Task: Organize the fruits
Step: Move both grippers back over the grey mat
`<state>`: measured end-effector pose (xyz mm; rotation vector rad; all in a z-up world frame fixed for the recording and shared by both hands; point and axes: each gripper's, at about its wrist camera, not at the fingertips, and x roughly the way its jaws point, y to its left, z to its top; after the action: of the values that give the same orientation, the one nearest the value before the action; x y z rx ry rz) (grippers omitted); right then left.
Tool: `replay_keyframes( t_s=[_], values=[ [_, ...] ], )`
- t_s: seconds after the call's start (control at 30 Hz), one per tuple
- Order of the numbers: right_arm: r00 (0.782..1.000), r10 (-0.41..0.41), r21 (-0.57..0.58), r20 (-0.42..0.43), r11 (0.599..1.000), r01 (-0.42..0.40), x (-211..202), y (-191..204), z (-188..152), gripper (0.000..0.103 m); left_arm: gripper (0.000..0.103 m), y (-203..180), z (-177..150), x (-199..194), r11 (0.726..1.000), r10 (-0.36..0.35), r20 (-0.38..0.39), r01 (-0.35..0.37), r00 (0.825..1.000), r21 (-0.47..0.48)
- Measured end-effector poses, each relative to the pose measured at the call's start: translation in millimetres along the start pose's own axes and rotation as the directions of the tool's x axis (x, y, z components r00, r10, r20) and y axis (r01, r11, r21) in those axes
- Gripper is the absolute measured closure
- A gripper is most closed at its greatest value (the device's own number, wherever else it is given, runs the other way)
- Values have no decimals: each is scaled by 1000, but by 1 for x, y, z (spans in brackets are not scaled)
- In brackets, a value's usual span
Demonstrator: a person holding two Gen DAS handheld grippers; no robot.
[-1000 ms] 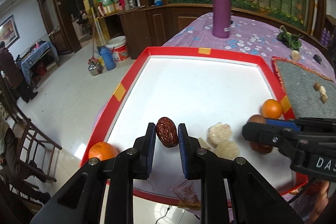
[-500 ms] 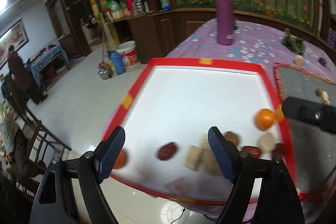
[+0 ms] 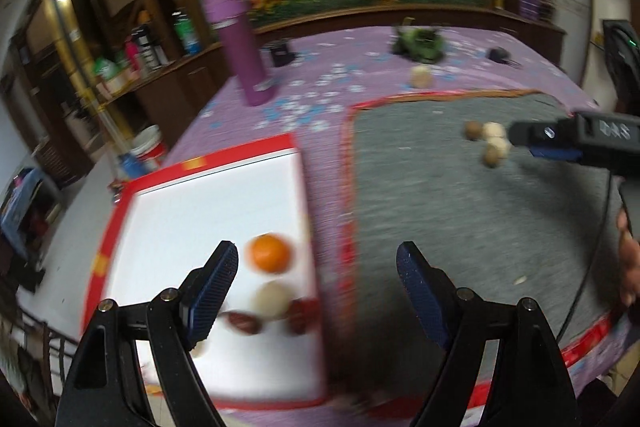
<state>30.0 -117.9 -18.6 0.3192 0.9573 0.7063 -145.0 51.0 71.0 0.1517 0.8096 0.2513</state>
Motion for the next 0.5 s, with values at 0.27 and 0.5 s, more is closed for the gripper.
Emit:
replay_keyframes(
  t_s=[0.27, 0.5],
  values=[
    [964, -265, -198, -23, 946, 256, 15, -15, 11, 40, 21, -45, 23, 17, 993, -83, -19, 85, 996, 77],
    [961, -264, -308, -78, 924, 228, 42, -11, 16, 51, 21, -39, 28, 30, 995, -84, -39, 86, 996, 58]
  ],
)
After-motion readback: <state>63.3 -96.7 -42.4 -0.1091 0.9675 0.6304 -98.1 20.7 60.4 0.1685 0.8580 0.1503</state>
